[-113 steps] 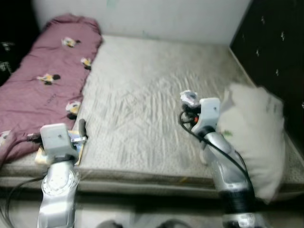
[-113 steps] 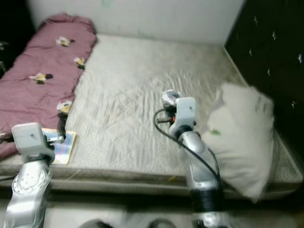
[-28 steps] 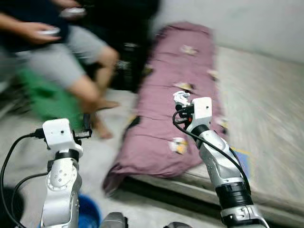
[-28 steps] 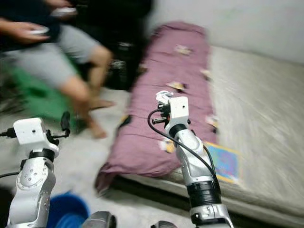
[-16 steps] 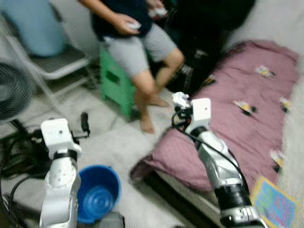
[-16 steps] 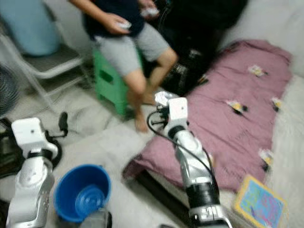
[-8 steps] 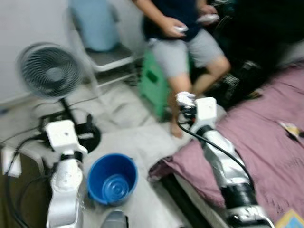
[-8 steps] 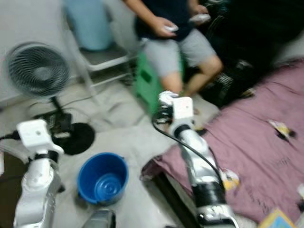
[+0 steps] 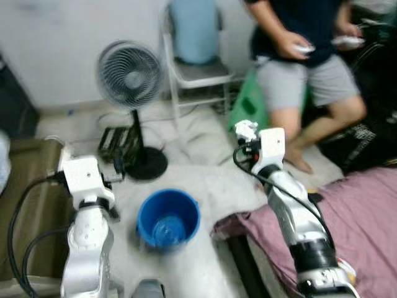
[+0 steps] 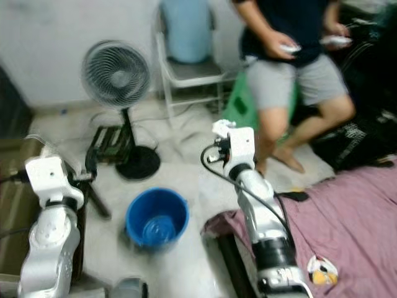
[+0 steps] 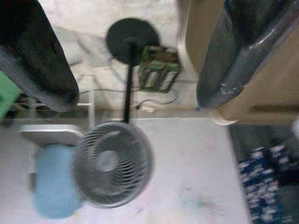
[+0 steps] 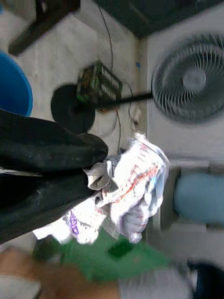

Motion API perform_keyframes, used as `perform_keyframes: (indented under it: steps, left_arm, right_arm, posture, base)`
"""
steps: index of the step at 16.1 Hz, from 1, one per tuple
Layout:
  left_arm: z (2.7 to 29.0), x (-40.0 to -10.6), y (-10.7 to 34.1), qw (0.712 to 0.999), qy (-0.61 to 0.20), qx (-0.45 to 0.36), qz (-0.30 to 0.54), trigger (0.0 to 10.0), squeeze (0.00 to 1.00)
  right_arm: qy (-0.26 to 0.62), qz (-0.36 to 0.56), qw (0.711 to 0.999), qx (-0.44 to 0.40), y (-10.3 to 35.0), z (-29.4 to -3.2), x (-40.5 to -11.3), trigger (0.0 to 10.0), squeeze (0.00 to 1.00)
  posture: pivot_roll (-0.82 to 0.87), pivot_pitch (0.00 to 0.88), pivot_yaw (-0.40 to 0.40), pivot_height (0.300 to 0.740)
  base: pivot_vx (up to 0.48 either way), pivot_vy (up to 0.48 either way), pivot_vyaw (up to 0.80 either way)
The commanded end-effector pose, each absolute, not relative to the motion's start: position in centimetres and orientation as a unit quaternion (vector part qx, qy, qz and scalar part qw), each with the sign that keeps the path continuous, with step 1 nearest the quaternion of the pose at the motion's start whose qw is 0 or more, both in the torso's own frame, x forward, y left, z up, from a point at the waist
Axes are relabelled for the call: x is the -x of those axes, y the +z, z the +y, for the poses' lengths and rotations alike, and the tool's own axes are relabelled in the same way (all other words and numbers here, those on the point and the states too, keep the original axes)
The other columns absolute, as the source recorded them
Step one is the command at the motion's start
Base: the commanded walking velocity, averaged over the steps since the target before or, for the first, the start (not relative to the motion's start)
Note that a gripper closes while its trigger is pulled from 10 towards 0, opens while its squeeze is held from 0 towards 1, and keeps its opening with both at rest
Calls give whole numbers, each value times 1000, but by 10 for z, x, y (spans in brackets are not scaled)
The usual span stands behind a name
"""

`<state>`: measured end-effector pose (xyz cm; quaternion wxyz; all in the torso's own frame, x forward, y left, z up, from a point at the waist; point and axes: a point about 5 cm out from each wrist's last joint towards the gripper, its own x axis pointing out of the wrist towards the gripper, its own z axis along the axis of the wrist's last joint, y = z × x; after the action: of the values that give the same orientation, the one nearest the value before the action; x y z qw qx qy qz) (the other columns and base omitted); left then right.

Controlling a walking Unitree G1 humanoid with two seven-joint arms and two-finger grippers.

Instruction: Clean up the room

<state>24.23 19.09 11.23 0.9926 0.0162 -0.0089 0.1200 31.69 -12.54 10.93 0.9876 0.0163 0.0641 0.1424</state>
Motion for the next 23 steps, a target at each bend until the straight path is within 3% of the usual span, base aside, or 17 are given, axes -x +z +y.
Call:
perform_keyframes:
  steps: [1,8,13,18,23]
  left_arm:
    - [191,-243,114,993,120,-18,-12,10000,0]
    - [190,-244,114,993,115,-16,-12,10000,0]
    - [187,-242,115,996,93,4,-12,10000,0]
    - [185,-243,115,996,89,5,-13,10000,0]
    - [183,-244,117,997,74,13,-19,10000,0]
  right_arm:
    - [146,59,987,-17,112,-123,-318,10000,0]
    - [142,60,988,-20,112,-124,-318,10000,0]
    - [142,60,988,-21,112,-124,-319,10000,0]
    - [142,58,988,-20,113,-124,-319,10000,0]
    - [139,59,988,-20,112,-124,-319,10000,0]
  posture:
    - [14,0,-70,740]
    - [9,0,-68,740]
    - [9,0,-68,740]
    - [6,0,-67,740]
    - [6,0,-67,740]
  base:
    - [0,0,800]
    - [0,0,713]
    - [0,0,0]
    - [0,0,800]
    - [0,0,0]
